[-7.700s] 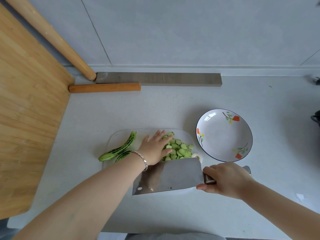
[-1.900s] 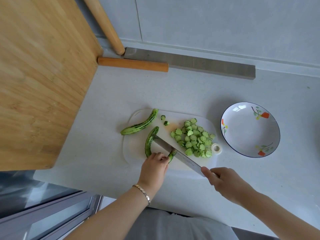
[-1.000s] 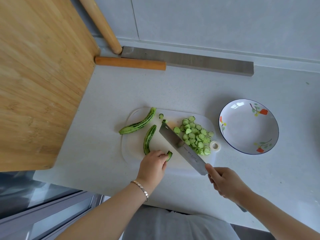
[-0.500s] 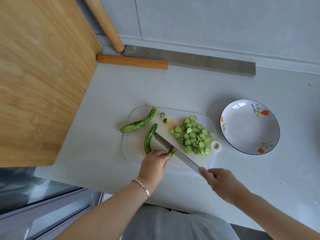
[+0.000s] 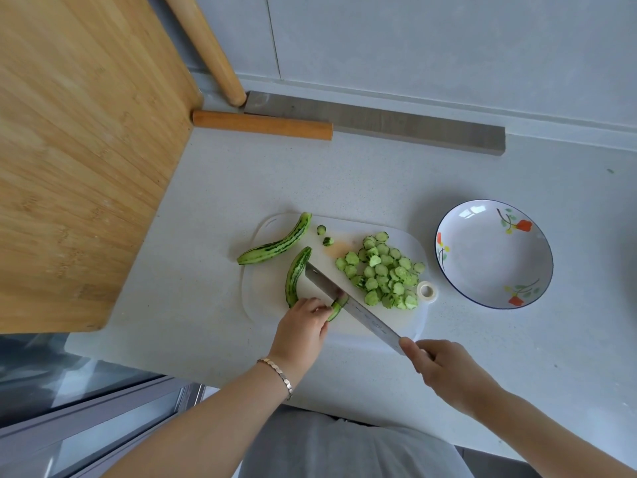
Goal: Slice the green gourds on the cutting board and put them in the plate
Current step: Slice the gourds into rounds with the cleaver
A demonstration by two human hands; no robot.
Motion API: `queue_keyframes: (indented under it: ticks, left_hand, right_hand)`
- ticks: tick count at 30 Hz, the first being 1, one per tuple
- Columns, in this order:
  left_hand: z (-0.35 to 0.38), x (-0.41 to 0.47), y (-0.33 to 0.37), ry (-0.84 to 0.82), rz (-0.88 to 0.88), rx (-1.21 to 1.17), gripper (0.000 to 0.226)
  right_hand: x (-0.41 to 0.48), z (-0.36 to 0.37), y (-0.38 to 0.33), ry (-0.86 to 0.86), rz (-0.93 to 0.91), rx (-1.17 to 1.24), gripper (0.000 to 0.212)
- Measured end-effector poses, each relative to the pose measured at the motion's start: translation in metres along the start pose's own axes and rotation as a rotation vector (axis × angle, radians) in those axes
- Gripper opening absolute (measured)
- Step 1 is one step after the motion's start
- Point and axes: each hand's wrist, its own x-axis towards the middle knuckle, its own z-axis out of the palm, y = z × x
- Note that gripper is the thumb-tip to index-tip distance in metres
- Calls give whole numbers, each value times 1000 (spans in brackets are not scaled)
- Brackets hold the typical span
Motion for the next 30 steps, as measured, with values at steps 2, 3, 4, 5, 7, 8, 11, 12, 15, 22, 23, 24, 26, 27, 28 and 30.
queue_keyframes:
  ticks: [2,3,4,5,7,8,11,12,15,22,23,24,26,27,28,30]
  left_hand:
    - [0,0,0,1,-1,-5,33]
    - [0,0,0,3,0,-6,33]
    - [0,0,1,7,3,-6,33]
    - [0,0,1,8,3,-5,32]
    - [0,0,1,5,-1,-9,30]
    - [-1,0,1,3,-1,-13,30]
    - [0,-1,-3,-5,2,-30,33]
    - [1,-2,-4,-10,8,-32,35]
    - [0,-3,-7,-17,8,-29,34]
    - [-3,-1,-1,-4,8,13,26]
    - [-3,-1,-1,-1,6,16,26]
    - [-3,-2,-1,1,1,17,25]
    - [-3,-3,0,-3,-7,14,25]
    - [-3,-4,1,-2,-7,14,25]
    - [-3,-4,1,3,-6,14,25]
    - [-2,-4,1,12,-15,9,25]
  right_hand:
    - [1,1,-2,6,-4,-29,52]
    - [2,2,-3,7,-5,-36,52]
    - [2,3,-4,6,-2,-43,53]
    - [3,4,-4,5,0,-56,53]
    - [5,7,-3,6,0,-72,53]
    - [5,8,-1,8,0,-63,53]
    - [6,11,4,-1,15,6,52]
    - [5,10,5,-1,26,28,52]
    - [1,6,4,-7,6,43,52]
    - [1,7,2,3,-31,-38,53]
    - [2,8,2,12,-33,-52,53]
    - [3,10,1,18,-34,-69,53]
    - [3,13,-1,31,-29,-88,54]
    - [4,15,0,33,-24,-82,54]
    - [4,16,0,33,-18,-68,54]
    - [5,18,1,23,3,-24,54]
